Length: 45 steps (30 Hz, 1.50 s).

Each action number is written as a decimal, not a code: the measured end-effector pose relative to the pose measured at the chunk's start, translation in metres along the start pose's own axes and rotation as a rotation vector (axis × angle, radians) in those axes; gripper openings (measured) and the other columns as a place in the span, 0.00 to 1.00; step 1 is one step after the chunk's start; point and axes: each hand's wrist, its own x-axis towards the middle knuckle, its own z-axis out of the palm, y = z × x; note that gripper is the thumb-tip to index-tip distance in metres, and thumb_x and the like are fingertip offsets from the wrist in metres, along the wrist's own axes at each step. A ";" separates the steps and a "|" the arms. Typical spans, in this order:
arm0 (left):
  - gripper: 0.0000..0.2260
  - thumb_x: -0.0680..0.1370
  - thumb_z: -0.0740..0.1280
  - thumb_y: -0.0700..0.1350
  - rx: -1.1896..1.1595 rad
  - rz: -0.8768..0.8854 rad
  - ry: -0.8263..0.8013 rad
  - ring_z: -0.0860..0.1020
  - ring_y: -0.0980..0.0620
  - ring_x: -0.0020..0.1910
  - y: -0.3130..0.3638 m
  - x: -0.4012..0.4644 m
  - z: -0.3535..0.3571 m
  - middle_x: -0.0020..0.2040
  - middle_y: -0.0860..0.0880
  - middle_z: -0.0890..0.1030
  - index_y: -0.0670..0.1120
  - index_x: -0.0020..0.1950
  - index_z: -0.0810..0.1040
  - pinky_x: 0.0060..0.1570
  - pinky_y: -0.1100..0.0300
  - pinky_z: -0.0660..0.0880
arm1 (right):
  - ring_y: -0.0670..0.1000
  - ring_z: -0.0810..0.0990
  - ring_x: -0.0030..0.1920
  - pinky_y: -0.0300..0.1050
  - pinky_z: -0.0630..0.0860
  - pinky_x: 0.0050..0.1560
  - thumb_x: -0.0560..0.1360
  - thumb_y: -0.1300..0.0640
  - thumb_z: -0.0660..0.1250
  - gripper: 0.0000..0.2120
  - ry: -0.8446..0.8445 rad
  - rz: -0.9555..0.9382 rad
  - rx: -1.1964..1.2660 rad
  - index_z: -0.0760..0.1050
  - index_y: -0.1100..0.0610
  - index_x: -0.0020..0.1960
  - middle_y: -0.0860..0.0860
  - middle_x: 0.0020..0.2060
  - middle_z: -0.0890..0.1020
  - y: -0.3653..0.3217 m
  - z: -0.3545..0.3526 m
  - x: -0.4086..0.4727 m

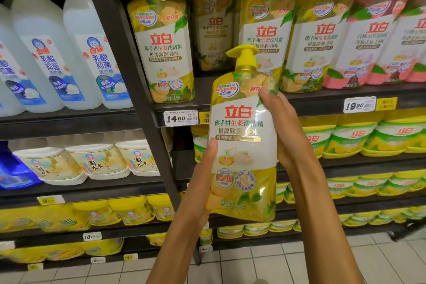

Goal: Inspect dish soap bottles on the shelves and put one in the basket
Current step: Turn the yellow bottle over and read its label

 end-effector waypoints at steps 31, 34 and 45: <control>0.29 0.82 0.41 0.60 -0.348 0.111 -0.191 0.80 0.49 0.58 0.000 0.025 -0.005 0.58 0.45 0.82 0.44 0.77 0.52 0.57 0.52 0.76 | 0.49 0.81 0.54 0.53 0.78 0.59 0.77 0.37 0.57 0.25 -0.073 -0.071 -0.033 0.77 0.52 0.63 0.49 0.51 0.84 -0.011 0.015 -0.004; 0.41 0.77 0.22 0.55 -0.541 0.022 -0.153 0.71 0.38 0.66 0.010 0.010 -0.015 0.65 0.32 0.73 0.35 0.73 0.60 0.67 0.47 0.65 | 0.45 0.84 0.49 0.40 0.80 0.47 0.77 0.37 0.49 0.27 -0.179 0.069 0.176 0.85 0.47 0.51 0.47 0.46 0.86 -0.003 0.021 -0.005; 0.35 0.67 0.54 0.77 -0.014 -0.015 -0.056 0.80 0.48 0.59 -0.003 0.018 -0.021 0.59 0.47 0.82 0.56 0.62 0.79 0.56 0.50 0.78 | 0.53 0.84 0.51 0.53 0.82 0.51 0.64 0.38 0.73 0.39 0.059 -0.081 0.139 0.71 0.57 0.69 0.56 0.55 0.84 0.001 0.020 -0.007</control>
